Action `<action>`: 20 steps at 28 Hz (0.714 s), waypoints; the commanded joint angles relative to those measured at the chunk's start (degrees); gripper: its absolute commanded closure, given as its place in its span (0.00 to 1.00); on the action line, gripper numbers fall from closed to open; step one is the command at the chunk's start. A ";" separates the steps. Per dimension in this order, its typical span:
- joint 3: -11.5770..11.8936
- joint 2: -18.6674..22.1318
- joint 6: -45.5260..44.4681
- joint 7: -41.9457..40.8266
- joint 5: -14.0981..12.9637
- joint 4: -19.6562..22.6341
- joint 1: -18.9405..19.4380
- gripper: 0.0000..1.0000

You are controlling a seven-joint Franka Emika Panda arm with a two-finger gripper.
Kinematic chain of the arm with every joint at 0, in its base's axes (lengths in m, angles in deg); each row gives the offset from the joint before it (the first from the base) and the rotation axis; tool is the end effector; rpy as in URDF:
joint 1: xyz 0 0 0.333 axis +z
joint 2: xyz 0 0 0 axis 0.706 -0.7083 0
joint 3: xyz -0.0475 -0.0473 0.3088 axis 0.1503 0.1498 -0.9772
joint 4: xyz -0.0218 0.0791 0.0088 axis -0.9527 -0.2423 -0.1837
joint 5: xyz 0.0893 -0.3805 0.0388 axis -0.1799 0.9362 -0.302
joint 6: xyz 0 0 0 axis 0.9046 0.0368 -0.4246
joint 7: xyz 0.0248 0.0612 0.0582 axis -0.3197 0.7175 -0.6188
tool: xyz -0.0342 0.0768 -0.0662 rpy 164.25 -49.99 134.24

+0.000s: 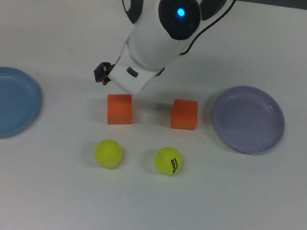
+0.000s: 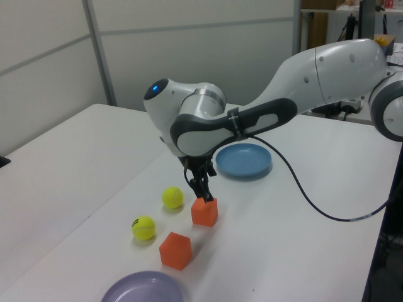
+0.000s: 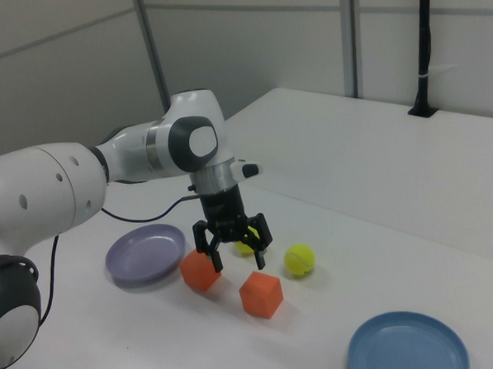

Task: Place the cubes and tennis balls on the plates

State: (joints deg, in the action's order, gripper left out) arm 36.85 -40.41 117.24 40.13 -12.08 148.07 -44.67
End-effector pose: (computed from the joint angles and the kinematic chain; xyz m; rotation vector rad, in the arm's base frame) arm 0.6425 0.1814 0.4111 2.7302 0.7959 -0.2976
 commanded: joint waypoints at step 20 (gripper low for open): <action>1.20 -8.49 10.46 4.02 8.63 0.98 0.81 1.00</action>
State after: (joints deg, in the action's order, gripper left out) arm 37.29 -48.89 126.24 42.91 -4.74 148.86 -44.09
